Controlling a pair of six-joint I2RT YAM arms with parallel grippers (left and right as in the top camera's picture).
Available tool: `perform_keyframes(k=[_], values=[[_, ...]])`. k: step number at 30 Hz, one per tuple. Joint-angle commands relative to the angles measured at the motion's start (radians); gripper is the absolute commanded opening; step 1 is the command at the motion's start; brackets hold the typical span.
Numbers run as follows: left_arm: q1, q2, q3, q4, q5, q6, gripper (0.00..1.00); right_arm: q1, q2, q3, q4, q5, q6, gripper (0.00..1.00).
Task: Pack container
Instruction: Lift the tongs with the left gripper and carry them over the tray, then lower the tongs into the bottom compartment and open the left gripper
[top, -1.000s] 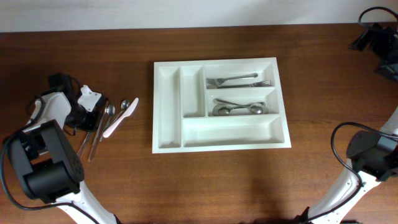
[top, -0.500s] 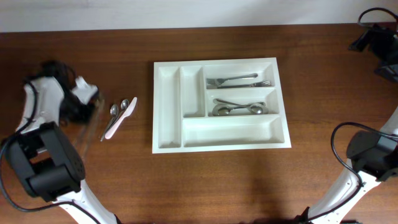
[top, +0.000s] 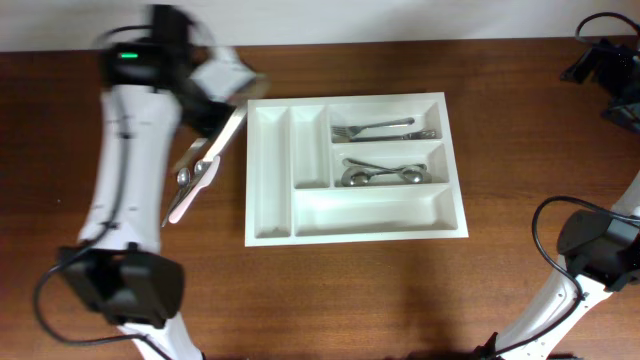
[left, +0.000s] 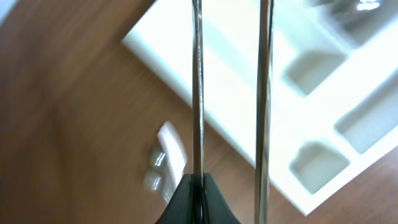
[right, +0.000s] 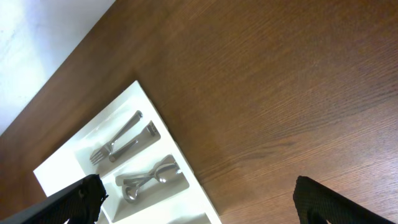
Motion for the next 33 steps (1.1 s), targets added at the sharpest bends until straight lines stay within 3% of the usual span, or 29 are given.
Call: perform_keyframes(k=[1,12,16,27,28,29,30,33], values=[[-0.144,0.059,0.001,0.018,0.026,0.106,0.02,0.006,0.005,-0.004,-0.003,0.009,0.008,0.99],[-0.454,0.364,0.0,0.005,0.002,0.122,0.02,0.005,0.005,-0.004,-0.003,0.01,0.008,0.99],[-0.533,0.388,0.0,0.007,-0.069,0.126,0.02,0.005,0.005,-0.004,-0.003,0.01,0.008,0.99],[-0.603,0.388,0.002,-0.014,-0.073,0.139,0.02,0.005,0.005,-0.004,-0.007,0.01,0.008,0.99],[-0.603,0.388,0.002,-0.018,-0.078,0.138,0.07,0.006,0.005,-0.004,-0.007,0.01,0.008,0.99],[-0.603,0.388,0.002,-0.018,-0.093,0.123,0.5,0.006,0.005,-0.004,-0.007,0.01,0.008,0.99],[-0.603,0.385,0.004,-0.018,-0.124,0.098,0.72,0.006,0.005,-0.004,-0.007,0.01,0.008,0.99],[-0.602,0.377,0.026,-0.026,-0.274,0.008,0.82,0.006,0.005,-0.004,-0.007,0.01,0.008,0.99]])
